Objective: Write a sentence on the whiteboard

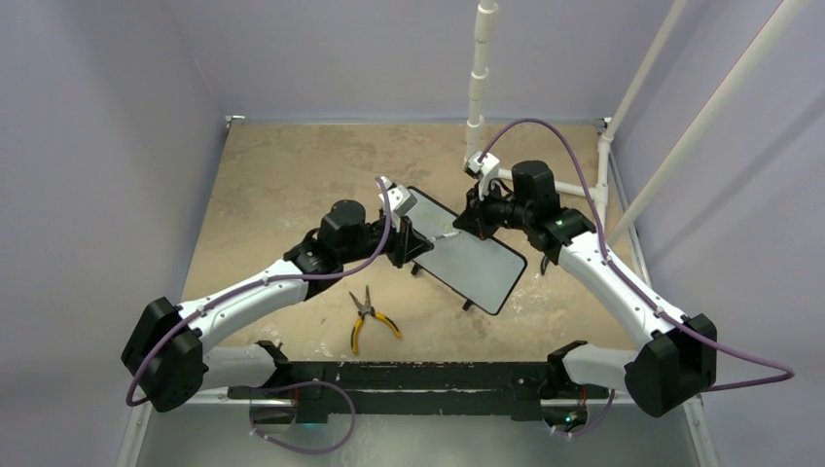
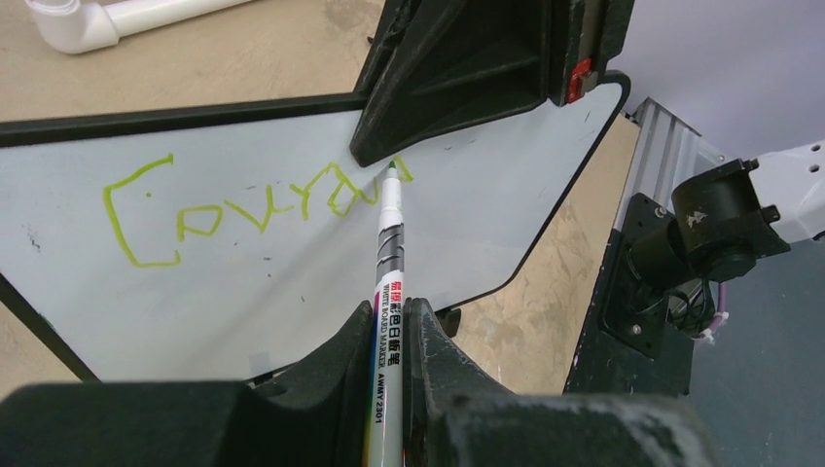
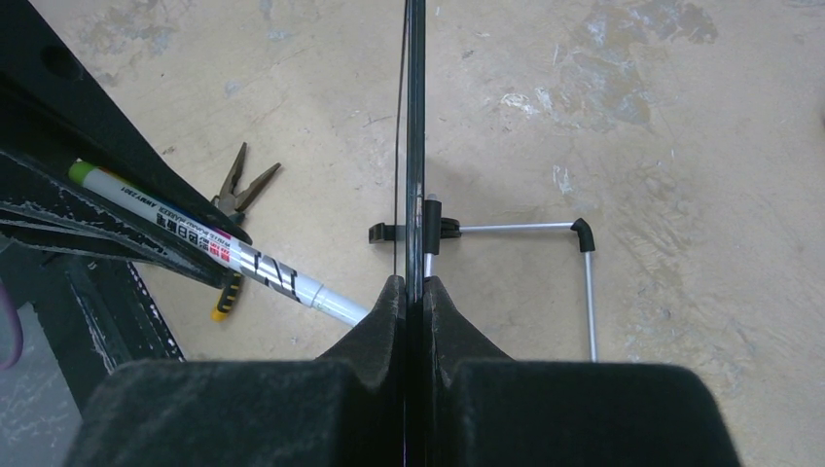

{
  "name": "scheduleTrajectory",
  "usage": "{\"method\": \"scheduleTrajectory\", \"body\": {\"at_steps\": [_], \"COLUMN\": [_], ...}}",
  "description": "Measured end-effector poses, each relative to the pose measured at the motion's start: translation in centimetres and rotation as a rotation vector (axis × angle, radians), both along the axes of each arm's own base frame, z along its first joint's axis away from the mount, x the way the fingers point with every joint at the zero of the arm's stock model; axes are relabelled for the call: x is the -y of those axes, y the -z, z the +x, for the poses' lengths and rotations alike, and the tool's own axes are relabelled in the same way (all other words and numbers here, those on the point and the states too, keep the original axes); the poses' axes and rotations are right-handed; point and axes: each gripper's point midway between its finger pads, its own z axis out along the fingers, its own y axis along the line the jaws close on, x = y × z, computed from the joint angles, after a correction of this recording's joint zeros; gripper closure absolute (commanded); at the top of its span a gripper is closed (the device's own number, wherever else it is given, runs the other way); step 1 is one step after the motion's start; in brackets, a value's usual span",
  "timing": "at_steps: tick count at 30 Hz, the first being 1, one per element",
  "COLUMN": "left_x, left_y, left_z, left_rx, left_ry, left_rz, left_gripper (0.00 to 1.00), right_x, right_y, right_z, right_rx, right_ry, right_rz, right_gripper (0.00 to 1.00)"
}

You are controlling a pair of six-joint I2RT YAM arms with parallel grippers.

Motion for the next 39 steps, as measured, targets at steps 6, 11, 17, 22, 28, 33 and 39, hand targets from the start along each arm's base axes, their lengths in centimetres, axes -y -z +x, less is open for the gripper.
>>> {"method": "scheduleTrajectory", "body": {"at_steps": [6,11,17,22,28,33,39], "left_x": [-0.5,-0.5,-0.3,-0.1,0.0,0.0,0.0], "left_y": [1.3,1.5,1.5,1.5,1.2,1.2,1.2], "left_z": [-0.2,-0.3,-0.4,-0.5,-0.5,-0.5,-0.5], "left_rx": [-0.020,-0.027,-0.038,-0.039,-0.031,-0.031,-0.032], "left_ry": [-0.012,-0.015,-0.008,0.005,0.010,0.011,0.011], "left_rz": [0.022,0.024,0.015,0.010,0.002,0.001,0.002], "left_gripper": [1.00,1.00,1.00,1.00,1.00,1.00,1.00], "right_x": [0.0,0.0,0.0,0.0,0.0,0.0,0.0], "right_y": [0.0,0.0,0.0,0.0,0.0,0.0,0.0], "right_z": [0.0,0.0,0.0,0.0,0.0,0.0,0.0], "right_rx": [0.000,0.000,0.000,0.000,0.000,0.000,0.000], "right_ry": [0.000,-0.001,-0.001,0.000,0.000,0.000,0.000], "right_rz": [0.000,0.001,0.000,0.001,0.001,0.001,0.001], "right_gripper": [1.00,1.00,1.00,1.00,1.00,1.00,1.00]}}
